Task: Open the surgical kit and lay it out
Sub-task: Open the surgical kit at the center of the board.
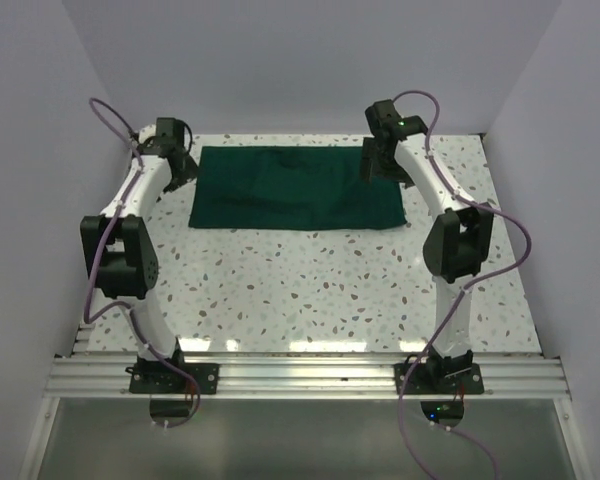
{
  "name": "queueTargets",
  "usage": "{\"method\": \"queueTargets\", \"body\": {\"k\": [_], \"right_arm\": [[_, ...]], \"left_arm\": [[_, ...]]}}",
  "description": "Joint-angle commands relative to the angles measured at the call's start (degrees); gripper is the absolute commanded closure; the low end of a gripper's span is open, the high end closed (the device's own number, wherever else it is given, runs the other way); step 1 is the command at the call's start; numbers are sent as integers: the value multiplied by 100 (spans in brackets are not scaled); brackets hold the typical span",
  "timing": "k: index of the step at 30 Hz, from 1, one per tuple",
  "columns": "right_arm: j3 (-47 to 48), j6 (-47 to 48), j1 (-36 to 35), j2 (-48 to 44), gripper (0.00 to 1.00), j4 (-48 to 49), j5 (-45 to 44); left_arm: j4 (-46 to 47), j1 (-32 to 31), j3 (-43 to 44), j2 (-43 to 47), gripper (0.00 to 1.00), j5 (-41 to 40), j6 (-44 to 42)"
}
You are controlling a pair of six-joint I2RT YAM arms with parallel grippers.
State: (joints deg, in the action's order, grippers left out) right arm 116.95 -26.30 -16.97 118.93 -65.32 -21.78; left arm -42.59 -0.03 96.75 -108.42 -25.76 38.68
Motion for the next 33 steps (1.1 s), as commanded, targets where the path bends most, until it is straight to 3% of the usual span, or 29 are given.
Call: {"method": "queueTargets", "body": {"k": [1,8,21,28,33], "right_arm": [[845,196,10,506,1,159,-28],[2252,188,264,1394,1,880,227],[2992,-76,774,2634,2,2084,983],[2790,-348,1011,3003,14,2383,1413],[2755,-349,1073,3215,16,2392,1466]], "left_arm": [[-128,-252,-672,319,0,448,-43],[286,-260,-1588,1165,3,853,-571],[242,-287,-2784,2220,5,1055,-765],[84,-418,-2679,2036,7,933,-625],[-30,-585,-2434,1817,7,809,-581]]}}
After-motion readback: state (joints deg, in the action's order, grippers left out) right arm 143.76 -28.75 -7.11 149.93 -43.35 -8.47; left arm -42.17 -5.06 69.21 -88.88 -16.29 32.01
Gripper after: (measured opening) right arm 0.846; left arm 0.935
